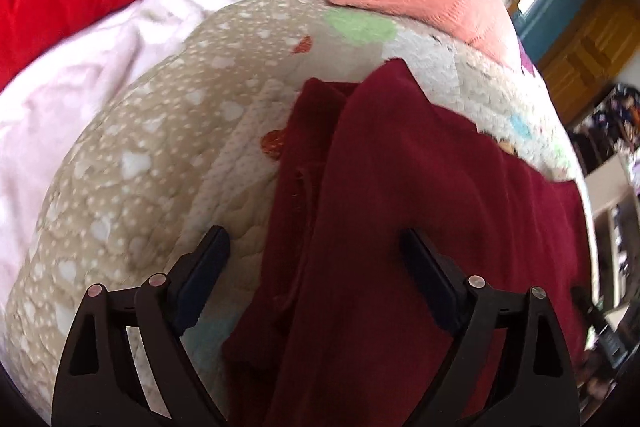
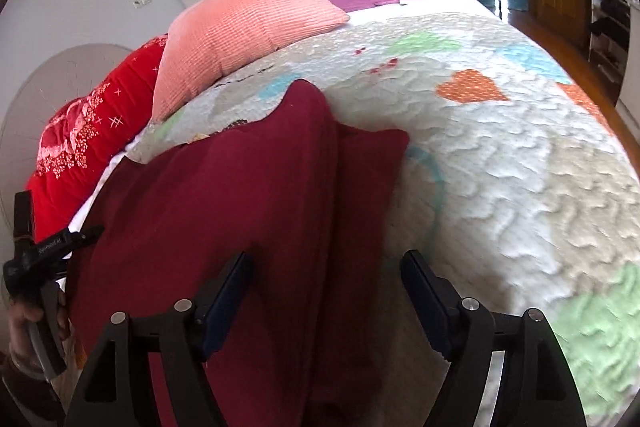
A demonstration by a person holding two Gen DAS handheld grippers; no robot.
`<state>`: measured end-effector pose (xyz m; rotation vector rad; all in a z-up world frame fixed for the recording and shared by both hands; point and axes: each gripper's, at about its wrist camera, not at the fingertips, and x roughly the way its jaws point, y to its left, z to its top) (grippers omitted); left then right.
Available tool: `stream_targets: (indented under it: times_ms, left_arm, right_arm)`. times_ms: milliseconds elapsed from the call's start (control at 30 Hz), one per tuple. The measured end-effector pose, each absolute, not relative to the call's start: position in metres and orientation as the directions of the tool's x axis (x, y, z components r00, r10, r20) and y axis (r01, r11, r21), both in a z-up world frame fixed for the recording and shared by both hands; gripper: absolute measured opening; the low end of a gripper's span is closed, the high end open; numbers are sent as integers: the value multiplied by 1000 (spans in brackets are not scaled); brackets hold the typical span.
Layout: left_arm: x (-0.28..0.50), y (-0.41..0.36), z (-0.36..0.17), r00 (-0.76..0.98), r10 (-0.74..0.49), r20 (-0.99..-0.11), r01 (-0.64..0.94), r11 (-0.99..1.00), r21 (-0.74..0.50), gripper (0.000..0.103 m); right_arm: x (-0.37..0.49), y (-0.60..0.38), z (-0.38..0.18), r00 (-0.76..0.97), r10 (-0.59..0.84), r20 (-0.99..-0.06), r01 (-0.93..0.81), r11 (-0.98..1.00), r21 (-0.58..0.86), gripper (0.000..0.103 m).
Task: Fold small clothes
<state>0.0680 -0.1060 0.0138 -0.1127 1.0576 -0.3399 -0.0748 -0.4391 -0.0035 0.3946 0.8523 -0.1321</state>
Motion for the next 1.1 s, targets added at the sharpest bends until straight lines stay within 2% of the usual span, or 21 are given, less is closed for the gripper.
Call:
stream_targets:
  times_ms: [33, 67, 100, 133, 167, 200, 233, 400, 533, 867, 1100]
  left_arm:
    - [69, -108, 14, 440, -327, -836, 231, 941, -247, 87]
    - [69, -109, 14, 435, -334, -836, 239, 938, -251, 82]
    - [70, -109, 16, 423, -367, -828, 254, 926, -281, 62]
    - [69, -109, 18, 412, -395, -821, 266, 914, -306, 46]
    - [66, -110, 22, 423, -383, -821, 271, 918, -289, 40]
    - [64, -111, 26, 434, -375, -819, 281, 920, -273, 25]
    - [61, -111, 29, 440, -379, -814, 293, 918, -269, 20]
    - [48, -101, 44, 446, -426, -787, 291, 901, -323, 16]
    - [35, -94, 58, 440, -469, -766, 296, 881, -369, 15]
    - [-25, -80, 92, 424, -529, -736, 359, 844, -400, 15]
    - [-81, -71, 91, 401, -555, -729, 395, 823, -408, 15]
  right_arm:
    - [-73, -438, -4, 659, 54, -750, 263, 918, 297, 70]
    - [-70, -437, -4, 660, 73, -747, 254, 915, 314, 54]
    - [-68, -437, -4, 659, 70, -749, 265, 910, 318, 49]
    - [-67, -437, -3, 660, 66, -748, 273, 907, 321, 45]
    - [-68, -437, -1, 663, 65, -745, 279, 903, 327, 36]
    - [-69, -438, 1, 667, 68, -742, 283, 898, 337, 30]
    - [-72, -441, 4, 673, 80, -736, 287, 888, 359, 28]
    - [-88, -452, 26, 726, 198, -659, 274, 796, 540, 24]
    - [-98, -436, 45, 725, 169, -668, 250, 838, 485, 22]
    - [-147, -409, 100, 770, 195, -608, 142, 876, 460, 20]
    - [-208, -414, 104, 773, 209, -599, 127, 873, 470, 20]
